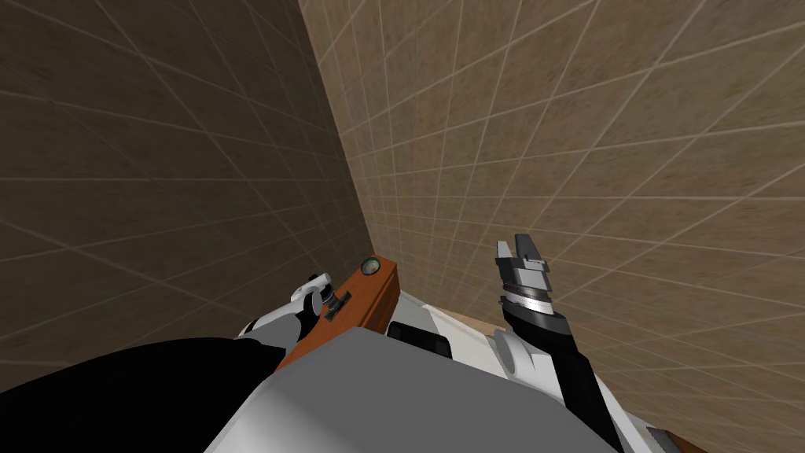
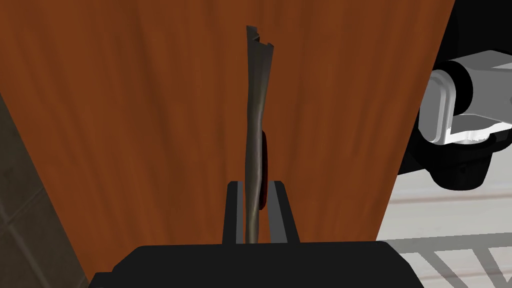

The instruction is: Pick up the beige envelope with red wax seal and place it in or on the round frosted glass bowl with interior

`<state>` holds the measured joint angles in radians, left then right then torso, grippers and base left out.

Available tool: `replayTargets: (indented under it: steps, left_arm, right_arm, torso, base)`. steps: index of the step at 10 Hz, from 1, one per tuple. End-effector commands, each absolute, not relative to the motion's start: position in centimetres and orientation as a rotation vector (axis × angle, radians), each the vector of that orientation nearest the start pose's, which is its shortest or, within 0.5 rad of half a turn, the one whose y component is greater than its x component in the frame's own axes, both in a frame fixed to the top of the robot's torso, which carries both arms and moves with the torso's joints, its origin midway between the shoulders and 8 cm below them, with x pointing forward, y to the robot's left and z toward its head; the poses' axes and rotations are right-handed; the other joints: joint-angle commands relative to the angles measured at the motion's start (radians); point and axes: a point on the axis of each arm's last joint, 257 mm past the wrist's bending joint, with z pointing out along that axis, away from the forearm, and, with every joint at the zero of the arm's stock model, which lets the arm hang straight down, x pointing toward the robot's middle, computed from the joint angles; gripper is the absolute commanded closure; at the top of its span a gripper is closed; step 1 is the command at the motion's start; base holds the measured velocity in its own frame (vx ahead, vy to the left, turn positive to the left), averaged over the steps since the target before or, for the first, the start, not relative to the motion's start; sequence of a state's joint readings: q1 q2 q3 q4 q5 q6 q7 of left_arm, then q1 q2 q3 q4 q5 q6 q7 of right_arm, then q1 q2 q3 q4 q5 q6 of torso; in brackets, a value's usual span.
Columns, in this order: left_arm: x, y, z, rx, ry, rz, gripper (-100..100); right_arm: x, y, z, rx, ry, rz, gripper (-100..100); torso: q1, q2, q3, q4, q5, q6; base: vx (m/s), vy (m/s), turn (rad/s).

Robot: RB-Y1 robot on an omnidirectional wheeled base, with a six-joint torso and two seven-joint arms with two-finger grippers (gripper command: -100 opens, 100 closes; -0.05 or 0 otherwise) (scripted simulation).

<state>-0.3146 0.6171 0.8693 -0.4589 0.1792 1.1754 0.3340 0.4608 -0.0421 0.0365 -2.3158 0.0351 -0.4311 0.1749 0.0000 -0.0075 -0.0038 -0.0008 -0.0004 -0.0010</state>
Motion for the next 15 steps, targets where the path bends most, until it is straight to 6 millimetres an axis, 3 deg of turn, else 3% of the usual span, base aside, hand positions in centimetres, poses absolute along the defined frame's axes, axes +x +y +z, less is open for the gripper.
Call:
replayTargets:
  steps: [1,5,9,12,15]
  left_arm:
    - [22.1,57.5,-49.4,-3.159,0.382,-0.004,100]
    - [22.6,58.6,-47.5,-3.164,0.345,-0.007,100]
    - [23.3,60.7,-43.7,-3.174,0.273,-0.013,100]
    - [23.5,61.3,-42.6,-3.176,0.253,-0.013,100]
    - [23.6,62.5,-40.0,-3.179,0.207,-0.009,100]
  right_arm:
    - [35.3,-25.5,3.9,0.537,0.703,1.167,0]
    - [35.3,-25.5,3.9,0.537,0.703,1.167,0]
    - [35.3,-25.5,3.9,0.537,0.703,1.167,0]
    - [35.3,-25.5,3.9,0.537,0.703,1.167,0]
    - [35.3,-25.5,3.9,0.537,0.703,1.167,0]
  torso:
    - [0.000,0.000,0.000,0.000,0.000,0.000]
    - [-0.001,-0.001,-0.001,0.000,0.000,0.000]
    - [-0.002,-0.004,-0.002,0.000,-0.001,0.000]
    - [-0.002,-0.001,-0.001,0.000,0.000,-0.001]
    - [-0.002,-0.001,0.000,0.000,-0.001,0.000]
  base:
    - [0.077,-0.018,-0.084]
    - [0.075,-0.018,-0.057]
    - [0.112,-0.027,-0.094]
    - [0.074,-0.027,-0.044]
    - [0.091,-0.022,-0.091]
